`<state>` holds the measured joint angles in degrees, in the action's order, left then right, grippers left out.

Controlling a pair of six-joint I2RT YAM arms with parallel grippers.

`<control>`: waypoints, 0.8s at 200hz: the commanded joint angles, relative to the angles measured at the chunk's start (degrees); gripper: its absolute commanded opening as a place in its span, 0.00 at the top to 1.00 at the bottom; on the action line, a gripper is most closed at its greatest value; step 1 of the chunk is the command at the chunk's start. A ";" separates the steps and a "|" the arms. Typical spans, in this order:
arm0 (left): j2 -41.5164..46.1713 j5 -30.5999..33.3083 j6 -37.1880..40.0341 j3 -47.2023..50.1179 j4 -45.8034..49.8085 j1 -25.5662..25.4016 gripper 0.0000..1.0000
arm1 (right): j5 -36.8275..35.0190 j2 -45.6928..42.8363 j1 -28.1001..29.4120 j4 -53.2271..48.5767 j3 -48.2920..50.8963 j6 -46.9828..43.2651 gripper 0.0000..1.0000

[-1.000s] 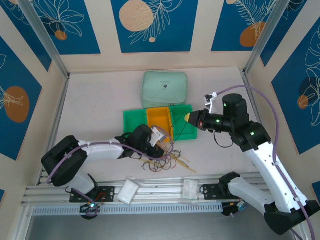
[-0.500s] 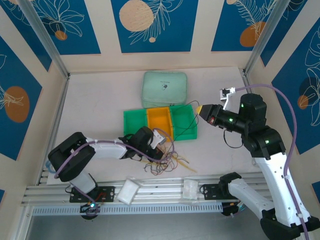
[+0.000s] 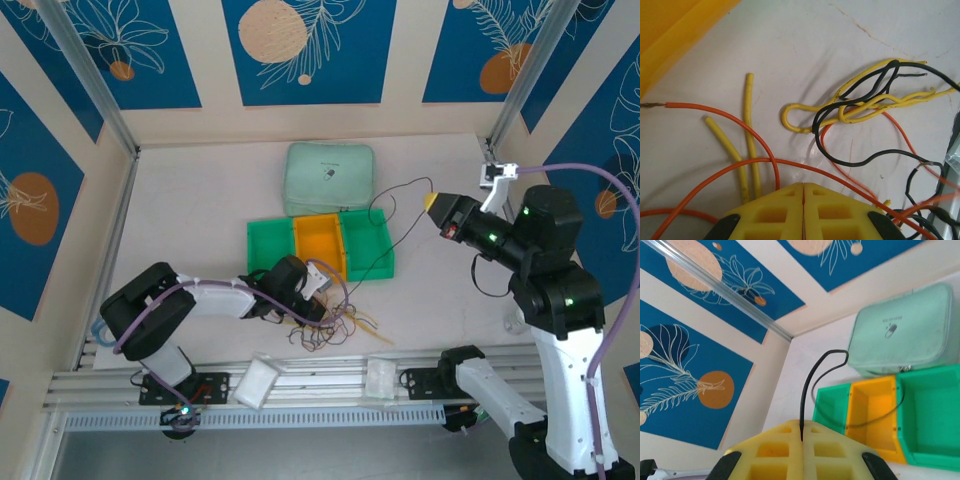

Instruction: Untangle the cables

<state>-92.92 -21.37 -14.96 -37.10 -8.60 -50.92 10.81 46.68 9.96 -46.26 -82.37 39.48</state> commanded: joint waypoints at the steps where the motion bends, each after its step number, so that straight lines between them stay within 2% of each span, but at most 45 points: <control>1: -1.42 -0.08 0.92 0.52 -0.58 -0.68 0.92 | -3.87 -0.88 -0.93 -1.20 -3.50 -3.71 0.96; 46: -1.51 -0.08 0.98 0.44 -0.80 -0.68 0.92 | -8.78 -1.02 -1.43 -1.81 -6.90 -6.92 0.95; 72: -1.20 -0.09 0.99 0.13 -0.47 -0.68 0.90 | -9.31 -0.34 -1.54 -3.10 -7.98 -8.15 0.94; 115: 0.77 0.50 1.41 -3.73 3.62 -0.60 0.70 | -6.60 1.78 -1.74 -4.72 -5.95 -8.50 0.95; 160: 5.15 2.09 2.54 -8.42 8.16 -0.59 0.62 | -4.04 3.54 -1.81 -4.20 -2.85 -8.68 0.94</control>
<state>-91.61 -20.47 -14.04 -42.19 -3.97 -51.13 4.51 49.54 8.49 -49.89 -86.52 31.90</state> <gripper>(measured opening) 0.365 0.057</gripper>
